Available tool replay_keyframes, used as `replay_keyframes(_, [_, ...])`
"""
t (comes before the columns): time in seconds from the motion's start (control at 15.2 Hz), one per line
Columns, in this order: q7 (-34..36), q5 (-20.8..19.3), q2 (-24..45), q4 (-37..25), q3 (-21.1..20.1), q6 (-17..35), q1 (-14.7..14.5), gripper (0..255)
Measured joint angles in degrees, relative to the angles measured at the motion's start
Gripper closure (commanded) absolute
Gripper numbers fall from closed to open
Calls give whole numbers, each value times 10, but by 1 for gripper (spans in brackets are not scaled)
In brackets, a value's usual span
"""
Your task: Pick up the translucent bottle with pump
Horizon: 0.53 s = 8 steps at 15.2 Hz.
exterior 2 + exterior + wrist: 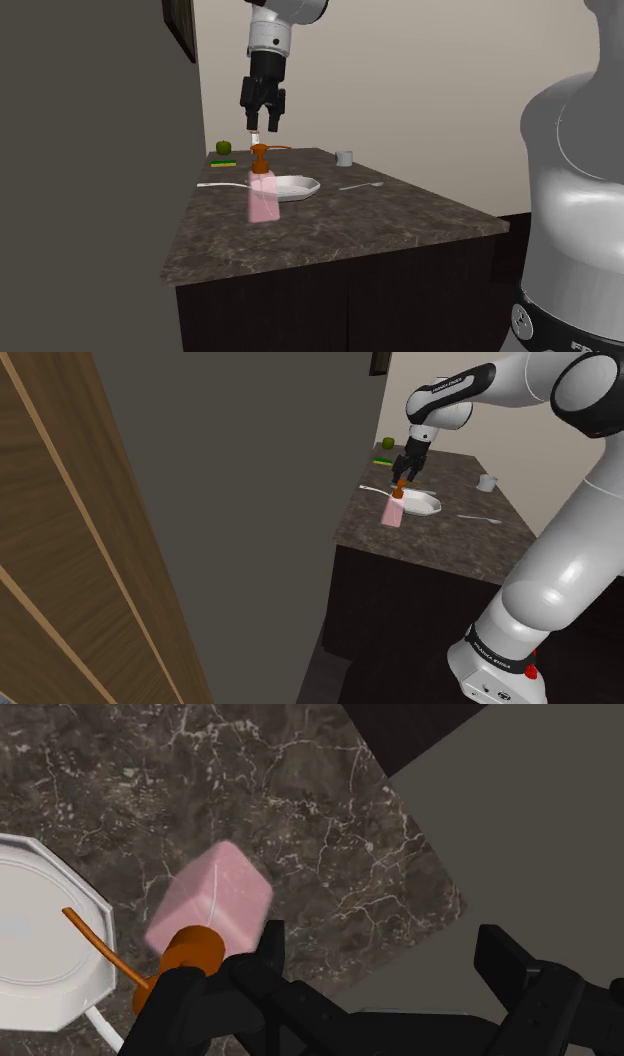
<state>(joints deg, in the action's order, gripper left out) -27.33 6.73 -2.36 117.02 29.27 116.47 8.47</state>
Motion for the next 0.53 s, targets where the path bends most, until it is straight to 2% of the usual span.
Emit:
replay_keyframes(0.33, [-58, 54, 98, -78, 21, 5, 27, 0])
replay_keyframes(0.53, [-95, 96, 173, -151, 26, -5, 58, 0])
